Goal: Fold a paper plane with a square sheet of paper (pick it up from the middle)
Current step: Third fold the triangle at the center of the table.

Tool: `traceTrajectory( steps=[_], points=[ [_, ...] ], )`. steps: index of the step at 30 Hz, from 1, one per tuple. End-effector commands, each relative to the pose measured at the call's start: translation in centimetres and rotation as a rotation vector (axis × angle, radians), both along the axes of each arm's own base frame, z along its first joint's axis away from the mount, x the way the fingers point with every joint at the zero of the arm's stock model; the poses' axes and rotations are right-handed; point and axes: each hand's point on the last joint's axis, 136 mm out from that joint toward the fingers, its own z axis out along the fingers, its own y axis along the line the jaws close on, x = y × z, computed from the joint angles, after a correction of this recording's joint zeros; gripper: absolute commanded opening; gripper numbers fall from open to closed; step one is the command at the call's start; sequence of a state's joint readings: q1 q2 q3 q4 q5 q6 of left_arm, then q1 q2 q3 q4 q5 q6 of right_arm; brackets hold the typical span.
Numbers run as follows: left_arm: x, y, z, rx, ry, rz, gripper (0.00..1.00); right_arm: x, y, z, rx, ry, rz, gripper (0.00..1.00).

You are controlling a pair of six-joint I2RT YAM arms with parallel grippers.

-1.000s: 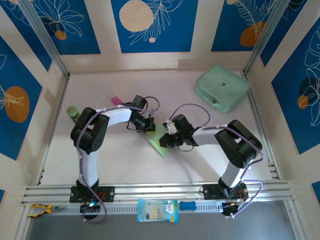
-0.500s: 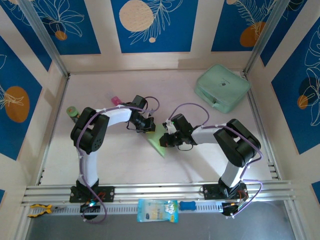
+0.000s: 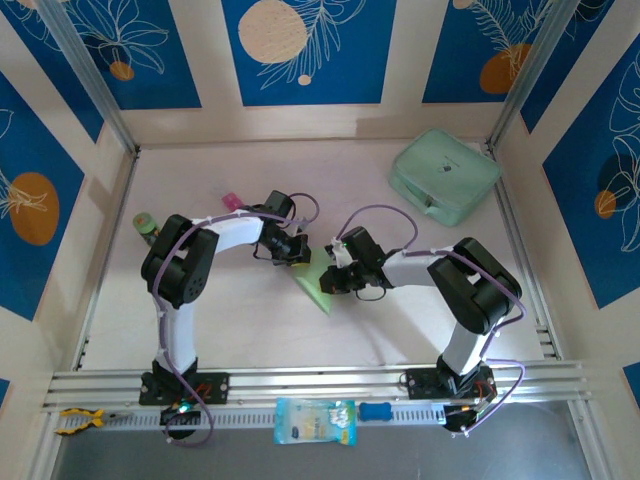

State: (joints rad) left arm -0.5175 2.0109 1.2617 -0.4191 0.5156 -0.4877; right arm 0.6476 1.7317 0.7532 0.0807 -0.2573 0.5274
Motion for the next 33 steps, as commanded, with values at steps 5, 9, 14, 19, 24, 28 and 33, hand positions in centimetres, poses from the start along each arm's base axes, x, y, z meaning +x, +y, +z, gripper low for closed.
traceTrajectory(
  steps=[5, 9, 14, 19, 24, 28, 33],
  points=[
    [-1.1, 1.0, -1.3, 0.074, 0.038, -0.007, 0.06, 0.3, -0.3, 0.5, -0.025, -0.015, 0.002, 0.05],
    [-1.0, 1.0, -1.4, 0.073, 0.036, -0.008, 0.06, 0.2, -0.4, 0.4, -0.031, -0.013, -0.001, 0.05],
    [-1.0, 1.0, -1.4, 0.073, 0.04, -0.006, 0.06, 0.1, -0.5, 0.1, -0.039, -0.007, -0.004, 0.05],
    [-1.1, 1.0, -1.4, 0.075, 0.04, -0.006, 0.06, 0.1, -0.5, 0.2, -0.041, -0.009, -0.004, 0.05],
    [-1.1, 1.0, -1.4, 0.074, 0.039, -0.006, 0.06, 0.2, -0.4, 0.9, -0.036, -0.025, -0.002, 0.04],
    [-1.0, 1.1, -1.4, 0.076, 0.039, -0.005, 0.06, 0.2, -0.4, 1.1, -0.035, -0.029, 0.002, 0.04],
    [-1.1, 1.1, -1.4, 0.077, 0.039, -0.006, 0.06, 0.1, -0.4, 0.8, -0.037, -0.018, 0.005, 0.04]
  ],
)
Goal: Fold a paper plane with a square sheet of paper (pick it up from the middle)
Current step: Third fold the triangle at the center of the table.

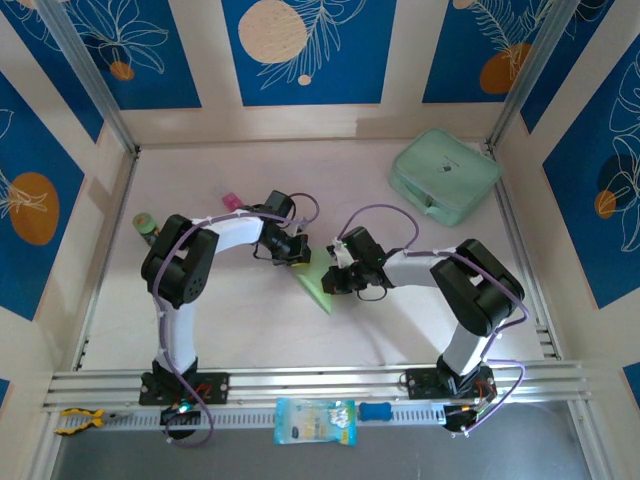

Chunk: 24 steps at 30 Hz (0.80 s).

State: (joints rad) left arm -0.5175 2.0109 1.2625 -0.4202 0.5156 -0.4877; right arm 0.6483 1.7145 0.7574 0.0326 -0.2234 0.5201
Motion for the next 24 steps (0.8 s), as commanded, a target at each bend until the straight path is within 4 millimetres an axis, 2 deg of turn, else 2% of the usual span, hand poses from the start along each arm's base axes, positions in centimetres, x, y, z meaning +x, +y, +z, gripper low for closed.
traceTrajectory(
  steps=[1, 24],
  points=[
    [-1.11, 1.06, -1.46, 0.076, 0.04, -0.006, 0.05, 0.13, 0.3, 0.82, 0.004, -0.016, 0.018, 0.04],
    [-1.05, 1.02, -1.49, 0.073, 0.04, -0.006, 0.06, 0.05, 0.65, 0.46, -0.002, -0.003, 0.035, 0.04]
  ],
)
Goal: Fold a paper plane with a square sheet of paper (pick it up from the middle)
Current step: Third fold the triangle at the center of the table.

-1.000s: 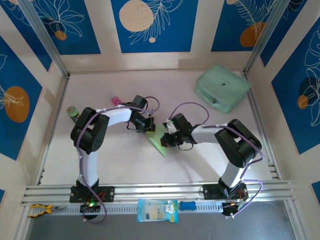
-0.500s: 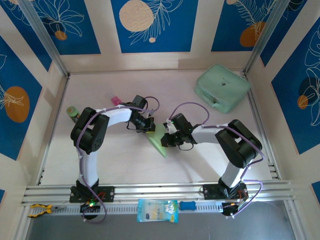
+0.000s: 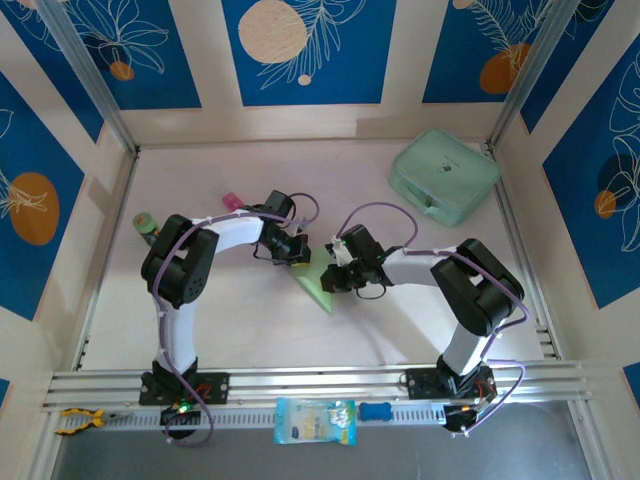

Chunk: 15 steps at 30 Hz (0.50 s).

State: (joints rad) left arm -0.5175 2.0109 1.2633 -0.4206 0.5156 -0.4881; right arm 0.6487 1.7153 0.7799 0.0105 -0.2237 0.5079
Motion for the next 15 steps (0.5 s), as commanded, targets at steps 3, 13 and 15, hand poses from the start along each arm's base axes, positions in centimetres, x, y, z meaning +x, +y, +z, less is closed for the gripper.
traceTrajectory(
  steps=[3, 13, 15],
  points=[
    [-1.09, 0.98, -1.52, 0.072, 0.041, -0.006, 0.05, -0.31, 0.49, 0.1, 0.004, 0.008, 0.026, 0.04],
    [-1.13, 0.96, -1.47, 0.07, 0.041, -0.006, 0.06, -0.52, 0.53, -0.46, -0.004, 0.018, 0.028, 0.04],
    [-1.07, 0.99, -1.43, 0.069, 0.04, -0.005, 0.05, -0.56, 0.45, -0.65, -0.009, 0.022, 0.026, 0.04]
  ],
)
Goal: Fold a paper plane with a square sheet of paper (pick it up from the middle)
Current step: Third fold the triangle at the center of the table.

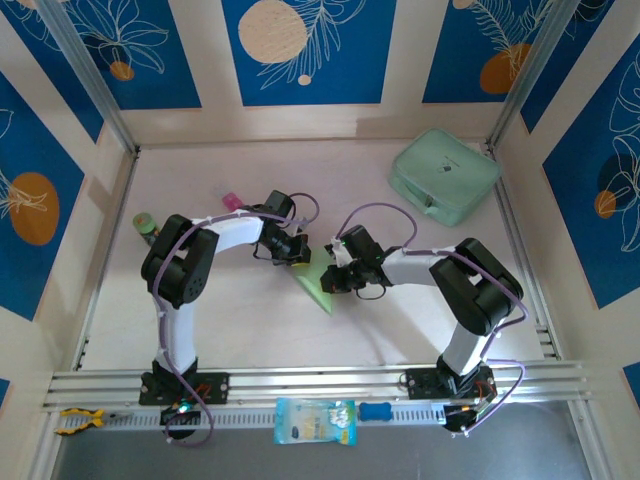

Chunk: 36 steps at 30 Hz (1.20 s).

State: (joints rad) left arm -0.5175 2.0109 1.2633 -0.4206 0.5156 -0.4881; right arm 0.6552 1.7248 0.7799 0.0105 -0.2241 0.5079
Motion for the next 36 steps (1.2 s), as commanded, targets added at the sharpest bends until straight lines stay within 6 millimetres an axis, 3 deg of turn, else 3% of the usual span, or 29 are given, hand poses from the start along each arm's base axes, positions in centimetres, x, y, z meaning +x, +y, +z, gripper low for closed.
traceTrajectory(
  steps=[1, 14, 24, 29, 36],
  points=[
    [-1.1, 1.0, -1.4, 0.069, 0.04, -0.007, 0.06, -0.3, 0.3, -0.4, -0.005, 0.015, 0.018, 0.04],
    [-0.1, 0.5, -0.1, 0.057, 0.004, -0.016, 0.07, -0.5, -0.1, -1.3, -0.025, 0.029, 0.009, 0.04],
    [1.3, 1.3, 4.6, 0.052, -0.16, 0.048, 0.3, -0.5, -0.3, -1.4, -0.021, 0.035, 0.002, 0.04],
    [-0.1, 2.0, 6.3, 0.001, -0.189, 0.102, 0.29, -0.4, -0.3, -1.4, -0.015, 0.034, -0.006, 0.04],
    [-3.1, 1.2, 7.1, -0.189, -0.129, 0.163, 0.12, -0.2, -0.4, -1.3, 0.0, 0.04, -0.024, 0.04]
  ],
)
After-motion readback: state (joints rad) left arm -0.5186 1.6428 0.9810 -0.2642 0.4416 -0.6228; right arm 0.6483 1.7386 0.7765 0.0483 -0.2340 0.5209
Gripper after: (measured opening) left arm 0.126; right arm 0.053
